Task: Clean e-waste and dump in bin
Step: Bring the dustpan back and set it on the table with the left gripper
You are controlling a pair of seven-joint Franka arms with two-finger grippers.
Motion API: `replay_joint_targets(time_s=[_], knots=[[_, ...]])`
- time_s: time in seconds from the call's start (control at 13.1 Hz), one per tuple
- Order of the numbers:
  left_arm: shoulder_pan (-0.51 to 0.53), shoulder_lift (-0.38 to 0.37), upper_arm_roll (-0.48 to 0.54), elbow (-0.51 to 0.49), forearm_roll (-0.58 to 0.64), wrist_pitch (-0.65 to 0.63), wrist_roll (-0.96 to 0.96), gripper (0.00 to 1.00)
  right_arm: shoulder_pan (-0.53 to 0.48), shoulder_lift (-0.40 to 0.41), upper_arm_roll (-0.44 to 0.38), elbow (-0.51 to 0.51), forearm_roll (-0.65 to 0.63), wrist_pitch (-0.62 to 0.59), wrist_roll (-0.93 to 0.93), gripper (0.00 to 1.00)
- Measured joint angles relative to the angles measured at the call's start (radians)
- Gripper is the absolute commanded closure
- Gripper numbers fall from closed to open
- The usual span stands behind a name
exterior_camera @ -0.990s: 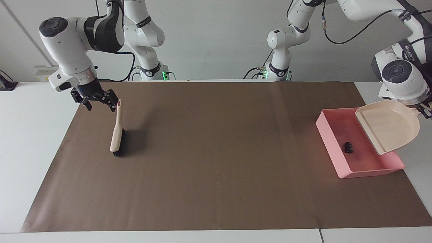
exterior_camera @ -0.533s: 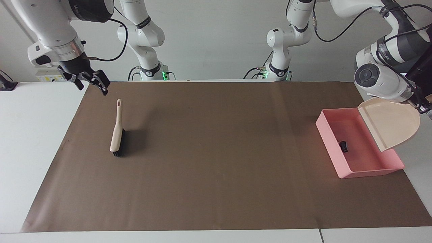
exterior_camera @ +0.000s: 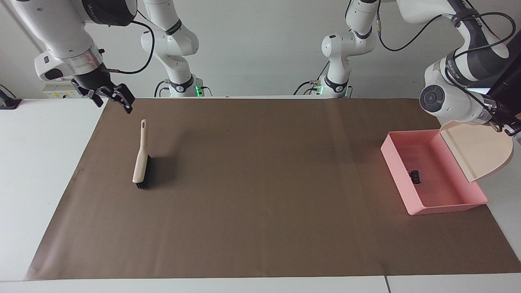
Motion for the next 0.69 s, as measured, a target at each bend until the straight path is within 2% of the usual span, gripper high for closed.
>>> replay_joint_targets(time_s=[0.15, 0.23, 0.46, 0.69], knots=[[-0.001, -0.017, -0.006, 0.006, -0.015, 0.001, 0.081, 1.0, 0.0, 0.0, -0.009, -0.003, 0.0, -0.001, 0.0, 0.0], [-0.002, -0.029, -0.009, 0.013, -0.06, 0.001, 0.12, 1.0, 0.001, 0.0, -0.009, -0.003, 0.0, -0.001, -0.011, 0.0], [-0.05, -0.069, -0.015, 0.019, -0.245, -0.001, 0.196, 1.0, 0.004, 0.0, -0.009, 0.018, 0.001, -0.021, -0.098, 0.0], [-0.139, -0.073, -0.02, 0.015, -0.484, -0.026, 0.221, 1.0, 0.01, -0.001, -0.007, 0.036, 0.009, -0.04, -0.1, 0.0]])
